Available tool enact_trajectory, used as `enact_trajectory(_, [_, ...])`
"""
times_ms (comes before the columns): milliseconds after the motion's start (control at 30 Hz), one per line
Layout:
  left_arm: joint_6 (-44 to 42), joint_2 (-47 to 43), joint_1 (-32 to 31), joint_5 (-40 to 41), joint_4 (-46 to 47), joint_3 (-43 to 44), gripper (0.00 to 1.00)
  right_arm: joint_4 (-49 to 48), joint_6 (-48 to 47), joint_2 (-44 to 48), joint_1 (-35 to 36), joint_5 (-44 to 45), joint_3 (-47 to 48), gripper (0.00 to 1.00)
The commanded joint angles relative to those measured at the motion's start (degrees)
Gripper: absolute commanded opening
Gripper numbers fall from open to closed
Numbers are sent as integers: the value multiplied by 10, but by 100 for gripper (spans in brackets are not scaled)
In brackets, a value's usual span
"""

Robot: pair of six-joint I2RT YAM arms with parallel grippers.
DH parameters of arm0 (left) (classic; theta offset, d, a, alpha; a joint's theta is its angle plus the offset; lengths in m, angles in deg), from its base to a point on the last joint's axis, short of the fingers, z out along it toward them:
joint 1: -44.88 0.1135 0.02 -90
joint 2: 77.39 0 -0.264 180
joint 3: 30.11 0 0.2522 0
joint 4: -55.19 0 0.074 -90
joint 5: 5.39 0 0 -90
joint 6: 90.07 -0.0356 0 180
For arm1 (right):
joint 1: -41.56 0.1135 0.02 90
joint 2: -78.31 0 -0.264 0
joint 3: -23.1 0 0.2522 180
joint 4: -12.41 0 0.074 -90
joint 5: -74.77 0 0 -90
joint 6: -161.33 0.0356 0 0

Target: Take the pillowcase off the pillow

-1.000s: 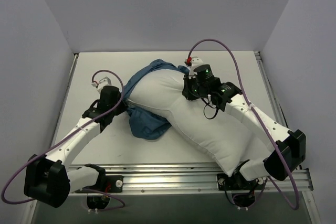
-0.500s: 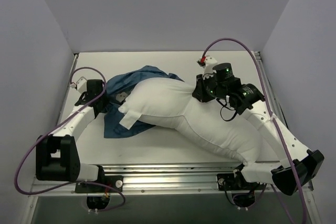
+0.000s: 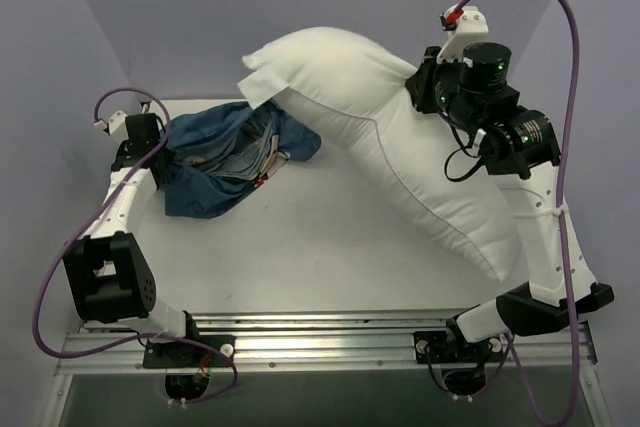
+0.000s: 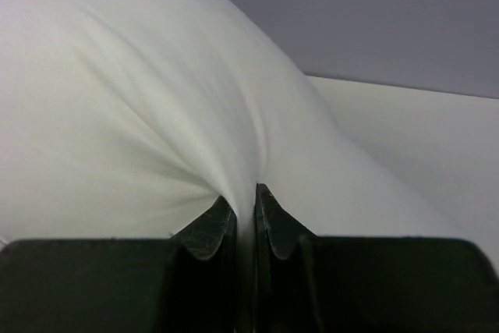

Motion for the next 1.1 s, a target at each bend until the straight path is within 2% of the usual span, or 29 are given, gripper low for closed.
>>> enact_trajectory(0, [-42,-17,0,12,-33,25,18,-56,6,-23,-32,117,55,0])
enact_trajectory(133, [-47,-65,1,1,-44,-5,21,-82,21,-26,-58,153,31,0])
enact_trajectory(200, [-34,-103,0,-21,-48,-39,23,-106,29,-23,-59,166,-11,0])
enact_trajectory(233, [-28,-116,-1,-59,-47,-56,25,-117,32,-22,-58,175,-31,0])
enact_trajectory(367, [-8,-186,-5,-140,-51,-141,29,-164,50,-29,-59,186,-144,0])
enact_trajectory(400, [-8,-213,-8,-154,-55,-167,31,-176,55,-30,-59,182,-197,0])
enact_trajectory(500, [-22,-259,-31,-200,-83,-207,43,-238,77,-31,-60,149,-300,0])
enact_trajectory(633, [-27,-297,-60,-254,-134,-241,54,-292,94,-57,-59,121,-374,0])
enact_trajectory(800, [-34,-375,-81,-280,-179,-234,69,-289,95,-67,-58,79,-386,0])
enact_trajectory(900, [-60,-404,-81,-264,-224,-170,83,-270,94,-37,-59,56,-372,20])
enact_trajectory(933, [-69,-408,-81,-258,-237,-149,85,-259,93,-27,-59,52,-369,40])
enact_trajectory(1000, [-93,-410,-80,-242,-271,-83,92,-250,91,-3,-58,52,-356,58])
enact_trajectory(1033, [-102,-410,-80,-225,-283,-60,94,-236,89,22,-59,57,-353,71])
enact_trajectory(1067, [-119,-410,-80,-216,-303,-38,97,-227,88,36,-60,71,-347,76])
